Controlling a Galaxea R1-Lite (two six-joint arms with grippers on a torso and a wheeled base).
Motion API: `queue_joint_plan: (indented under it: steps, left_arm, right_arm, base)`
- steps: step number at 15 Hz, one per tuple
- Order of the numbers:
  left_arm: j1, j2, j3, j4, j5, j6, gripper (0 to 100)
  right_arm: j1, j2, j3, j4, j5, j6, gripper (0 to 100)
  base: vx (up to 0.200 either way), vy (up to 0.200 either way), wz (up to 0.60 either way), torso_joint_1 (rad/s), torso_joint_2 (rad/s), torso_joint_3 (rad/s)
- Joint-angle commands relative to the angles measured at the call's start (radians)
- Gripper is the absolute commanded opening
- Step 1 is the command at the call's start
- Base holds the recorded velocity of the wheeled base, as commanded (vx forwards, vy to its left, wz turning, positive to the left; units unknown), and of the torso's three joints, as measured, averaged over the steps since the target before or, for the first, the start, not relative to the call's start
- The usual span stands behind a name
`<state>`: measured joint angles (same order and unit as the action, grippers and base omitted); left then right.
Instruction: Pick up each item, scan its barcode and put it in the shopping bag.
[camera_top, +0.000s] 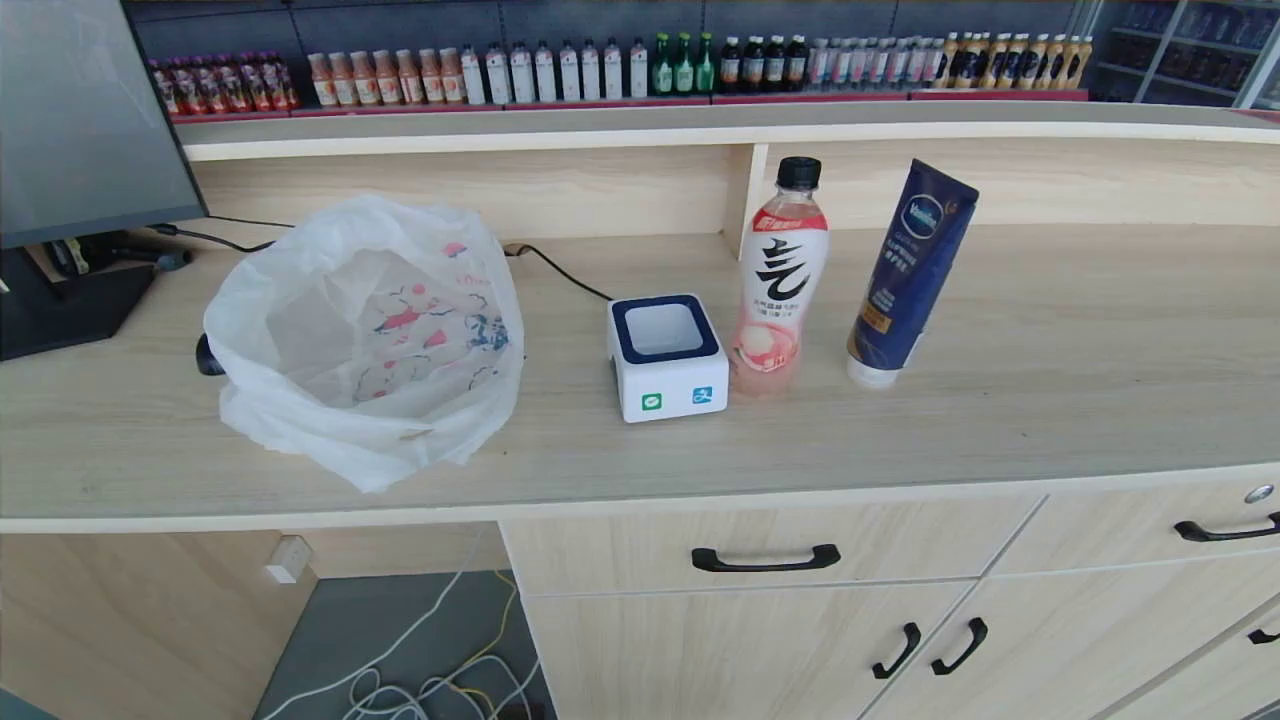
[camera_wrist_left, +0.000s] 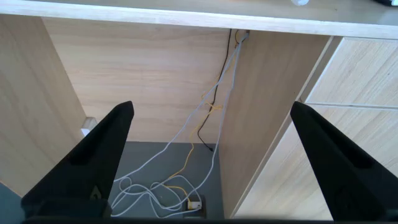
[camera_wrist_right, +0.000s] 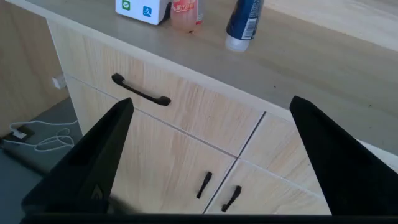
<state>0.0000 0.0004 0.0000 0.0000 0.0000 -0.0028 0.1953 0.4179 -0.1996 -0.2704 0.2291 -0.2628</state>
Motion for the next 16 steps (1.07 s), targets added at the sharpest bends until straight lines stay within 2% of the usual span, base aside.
queue_joint_plan:
  steps: [1,2,5,8,14,16]
  left_arm:
    - [0.000,0.000,0.000,0.000,0.000,0.000,100]
    - [0.000,0.000,0.000,0.000,0.000,0.000,100]
    - [0.000,0.000,0.000,0.000,0.000,0.000,100]
    - [0.000,0.000,0.000,0.000,0.000,0.000,100]
    - [0.000,0.000,0.000,0.000,0.000,0.000,100]
    - [0.000,0.000,0.000,0.000,0.000,0.000,100]
  right_arm:
    - [0.026,0.148,-0.004,-0.073,0.001,-0.023,100]
    - [0.030,0.200,-0.004,-0.128,0.001,-0.035,100]
    - [0.141,0.414,-0.004,-0.346,-0.001,-0.082,100]
    - [0.177,0.581,-0.014,-0.536,-0.002,-0.095,100]
    - [0.227,0.707,-0.093,-0.573,-0.024,-0.089,100]
    - [0.297,0.751,-0.112,-0.587,-0.048,-0.090,100]
  base:
    - [0.000,0.000,0.00,0.000,0.00,0.000]
    - [0.000,0.000,0.00,0.000,0.00,0.000]
    - [0.000,0.000,0.00,0.000,0.00,0.000]
    - [0.000,0.000,0.00,0.000,0.00,0.000]
    - [0.000,0.000,0.00,0.000,0.00,0.000]
    - [0.000,0.000,0.00,0.000,0.00,0.000]
